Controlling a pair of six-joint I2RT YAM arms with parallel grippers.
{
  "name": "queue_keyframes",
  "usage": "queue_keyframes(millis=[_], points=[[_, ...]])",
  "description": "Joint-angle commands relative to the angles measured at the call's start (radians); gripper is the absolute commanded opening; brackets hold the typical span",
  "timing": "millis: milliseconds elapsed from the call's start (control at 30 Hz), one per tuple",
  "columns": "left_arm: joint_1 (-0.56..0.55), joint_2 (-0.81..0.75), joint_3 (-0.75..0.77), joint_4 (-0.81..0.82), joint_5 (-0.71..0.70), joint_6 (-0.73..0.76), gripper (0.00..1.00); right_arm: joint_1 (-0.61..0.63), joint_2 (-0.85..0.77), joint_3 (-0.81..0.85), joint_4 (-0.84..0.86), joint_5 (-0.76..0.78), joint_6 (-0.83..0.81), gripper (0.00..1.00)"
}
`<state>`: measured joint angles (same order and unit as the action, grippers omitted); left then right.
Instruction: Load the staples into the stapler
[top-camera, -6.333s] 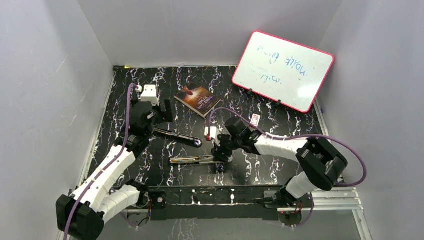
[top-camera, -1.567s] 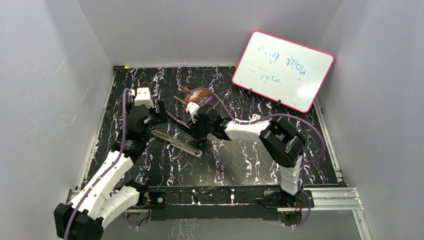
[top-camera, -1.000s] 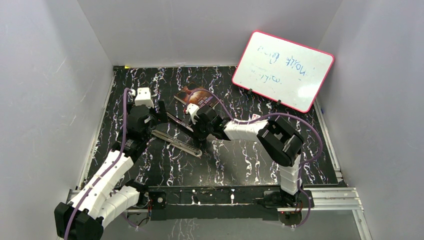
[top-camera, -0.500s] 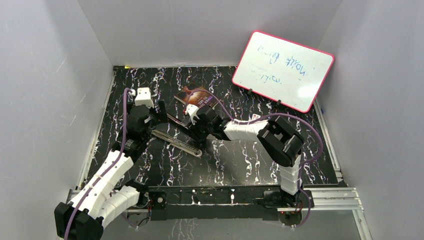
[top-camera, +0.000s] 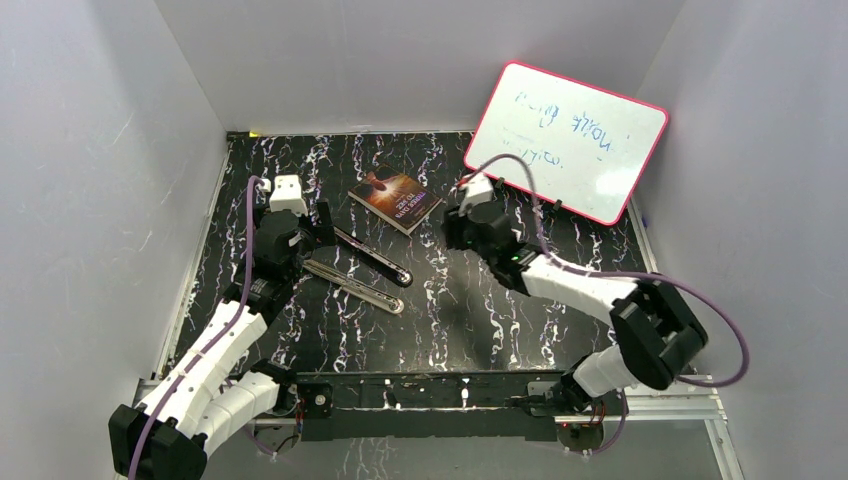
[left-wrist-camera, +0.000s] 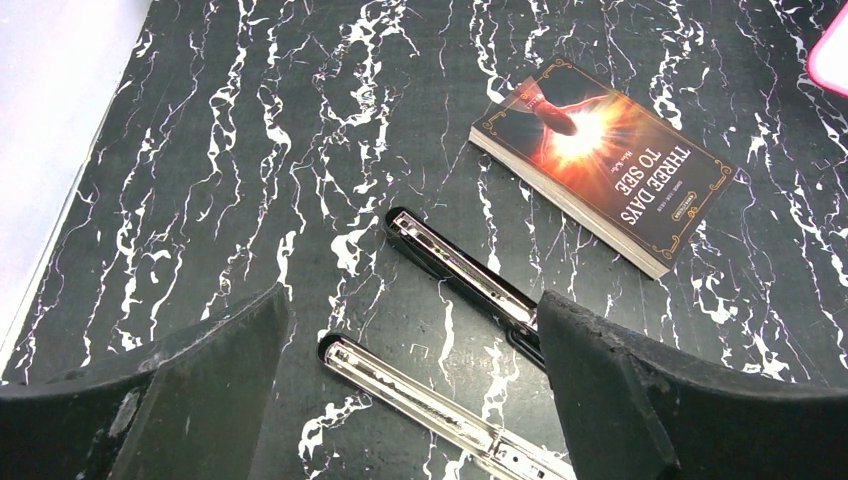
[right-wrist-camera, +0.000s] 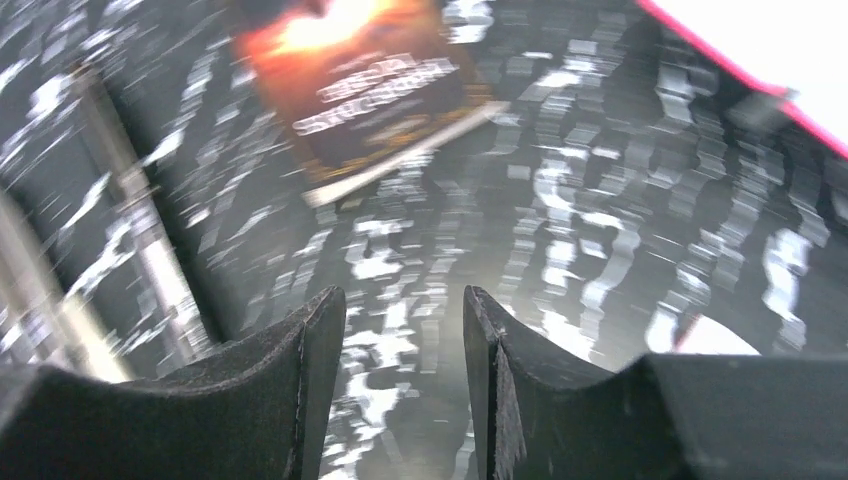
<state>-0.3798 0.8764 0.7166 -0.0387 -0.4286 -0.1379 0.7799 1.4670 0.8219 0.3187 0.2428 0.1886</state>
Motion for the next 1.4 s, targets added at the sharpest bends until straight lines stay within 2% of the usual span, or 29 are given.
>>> queue_keyframes(millis=[0,200,433,800,1133,1367], points=[[0.009,-0.006,0.013,0.007,0.002,0.001,0.93,-0.158,-0.102,-0.071,-0.07,0.254,0.206,0.55],[0.008,-0.001,0.015,0.008,0.01,0.001,0.93,-0.315,-0.138,-0.118,-0.168,0.267,0.259,0.61],[0.009,-0.021,0.005,0.015,0.01,0.002,0.93,-0.407,-0.056,-0.097,-0.202,0.145,0.277,0.7],[0.01,-0.019,0.009,0.007,0.007,0.006,0.94,-0.42,0.096,-0.021,-0.202,0.015,0.258,0.73],[0.01,-0.024,0.009,0.008,0.007,0.01,0.94,-0.418,0.181,0.035,-0.283,0.099,0.219,0.69],[0.01,-0.028,0.009,0.009,0.004,0.012,0.94,-0.418,0.217,0.047,-0.294,0.098,0.195,0.66]])
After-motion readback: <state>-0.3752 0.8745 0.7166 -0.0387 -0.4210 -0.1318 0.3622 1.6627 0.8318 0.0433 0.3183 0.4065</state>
